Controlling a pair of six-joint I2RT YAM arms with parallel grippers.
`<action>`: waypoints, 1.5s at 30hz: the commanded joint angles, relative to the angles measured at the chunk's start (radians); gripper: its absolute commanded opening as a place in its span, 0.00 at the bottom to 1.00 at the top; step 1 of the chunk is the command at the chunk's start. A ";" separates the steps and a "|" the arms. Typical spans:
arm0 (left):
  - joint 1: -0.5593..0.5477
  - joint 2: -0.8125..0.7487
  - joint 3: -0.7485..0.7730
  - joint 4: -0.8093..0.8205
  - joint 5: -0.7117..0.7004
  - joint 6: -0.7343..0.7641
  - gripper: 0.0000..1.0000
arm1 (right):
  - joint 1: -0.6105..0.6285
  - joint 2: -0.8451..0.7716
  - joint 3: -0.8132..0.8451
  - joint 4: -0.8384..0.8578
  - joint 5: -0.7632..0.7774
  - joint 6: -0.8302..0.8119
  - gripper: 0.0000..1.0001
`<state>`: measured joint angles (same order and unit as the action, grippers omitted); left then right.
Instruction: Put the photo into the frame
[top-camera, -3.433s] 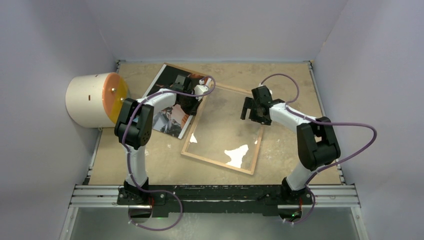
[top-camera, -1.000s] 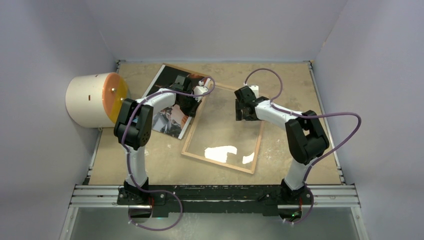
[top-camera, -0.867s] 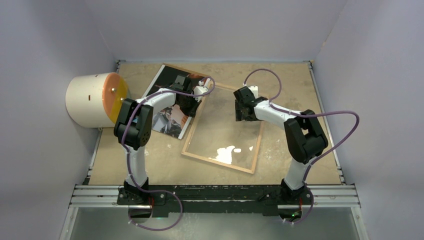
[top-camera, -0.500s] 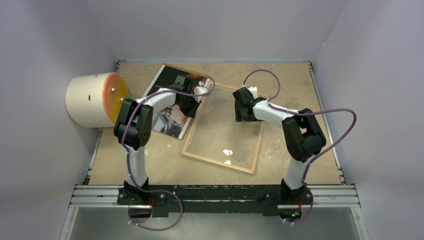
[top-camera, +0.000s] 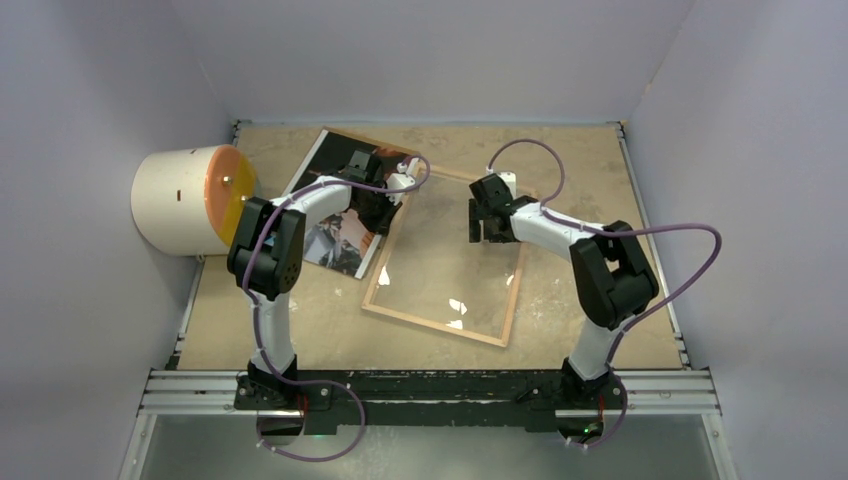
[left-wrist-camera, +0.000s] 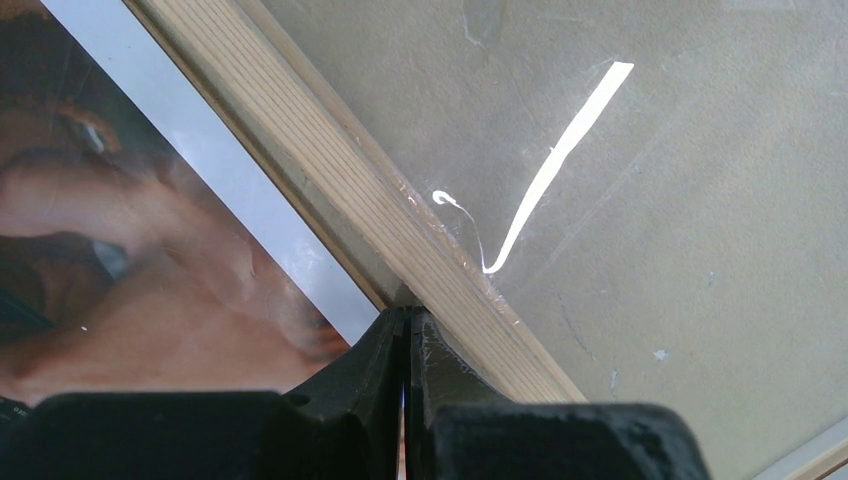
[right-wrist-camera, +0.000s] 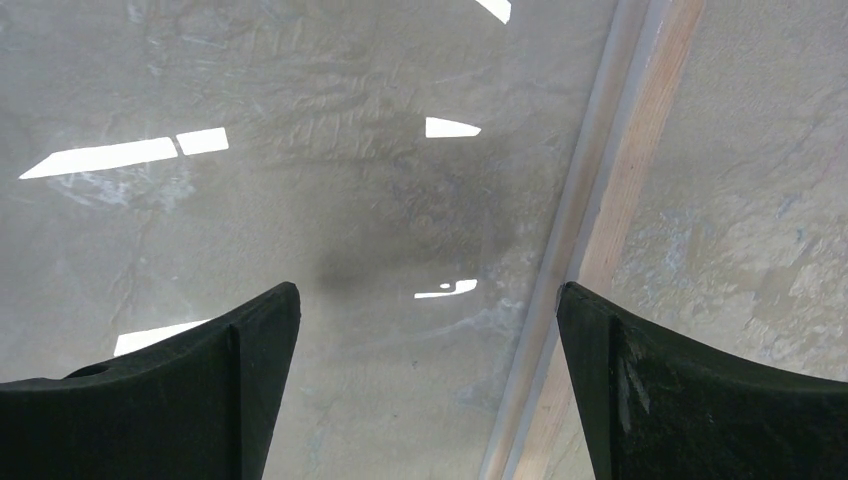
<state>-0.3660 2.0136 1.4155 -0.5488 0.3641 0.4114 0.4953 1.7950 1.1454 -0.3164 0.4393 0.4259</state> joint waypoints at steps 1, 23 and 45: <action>-0.001 -0.022 -0.024 -0.049 0.018 0.014 0.04 | 0.015 -0.060 -0.008 0.100 -0.109 0.029 0.99; -0.001 -0.028 -0.026 -0.053 0.012 0.020 0.04 | -0.138 -0.107 -0.121 0.203 -0.286 0.075 0.99; -0.203 -0.130 0.108 0.000 0.154 -0.043 0.13 | -0.172 -0.129 -0.187 0.256 -0.390 0.136 0.99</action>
<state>-0.4721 1.9522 1.5883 -0.6727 0.4175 0.4099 0.3416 1.6909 0.9890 -0.1101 0.1486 0.5114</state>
